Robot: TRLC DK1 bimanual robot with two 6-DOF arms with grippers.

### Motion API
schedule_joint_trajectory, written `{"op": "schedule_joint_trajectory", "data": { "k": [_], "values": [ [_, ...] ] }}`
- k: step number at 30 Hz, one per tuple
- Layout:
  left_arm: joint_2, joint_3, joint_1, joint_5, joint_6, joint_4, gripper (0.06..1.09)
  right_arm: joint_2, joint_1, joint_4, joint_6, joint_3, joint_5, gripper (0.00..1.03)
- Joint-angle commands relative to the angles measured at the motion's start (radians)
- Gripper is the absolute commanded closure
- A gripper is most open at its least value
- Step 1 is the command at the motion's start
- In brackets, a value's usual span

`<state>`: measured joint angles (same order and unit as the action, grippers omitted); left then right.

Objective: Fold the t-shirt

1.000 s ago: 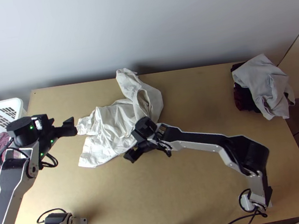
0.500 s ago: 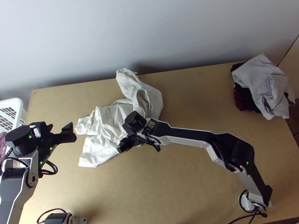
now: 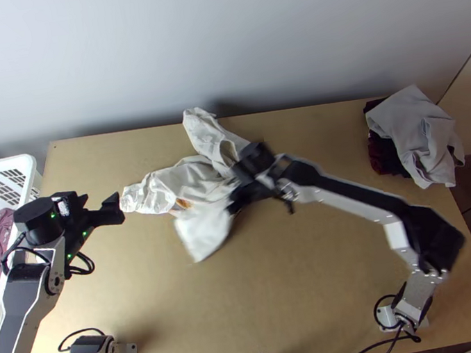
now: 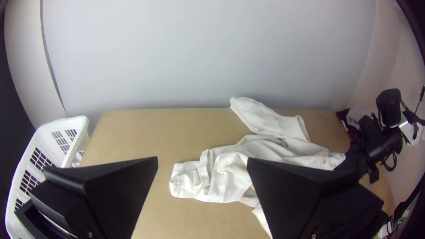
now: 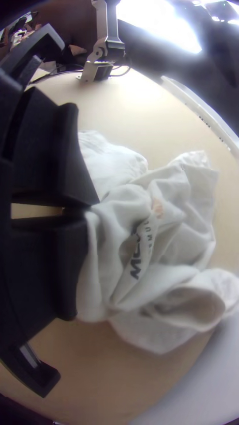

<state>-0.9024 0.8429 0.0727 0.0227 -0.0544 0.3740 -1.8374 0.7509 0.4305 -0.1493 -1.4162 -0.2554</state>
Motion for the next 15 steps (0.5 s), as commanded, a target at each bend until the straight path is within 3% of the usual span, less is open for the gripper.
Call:
{"op": "schedule_joint_trajectory", "data": {
  "k": [1,8,15],
  "values": [
    [-0.015,-0.004,0.036,0.000,-0.001,-0.027,0.11,0.153,-0.185,0.165,0.171,0.086,-0.015,1.00],
    [-0.046,0.018,0.084,0.000,0.001,-0.050,0.11,0.194,-0.389,0.189,0.360,0.243,-0.013,1.00],
    [-0.061,0.041,0.098,0.000,0.013,-0.053,0.11,0.132,-0.608,0.178,0.527,0.243,-0.008,1.00]
  ]
}}
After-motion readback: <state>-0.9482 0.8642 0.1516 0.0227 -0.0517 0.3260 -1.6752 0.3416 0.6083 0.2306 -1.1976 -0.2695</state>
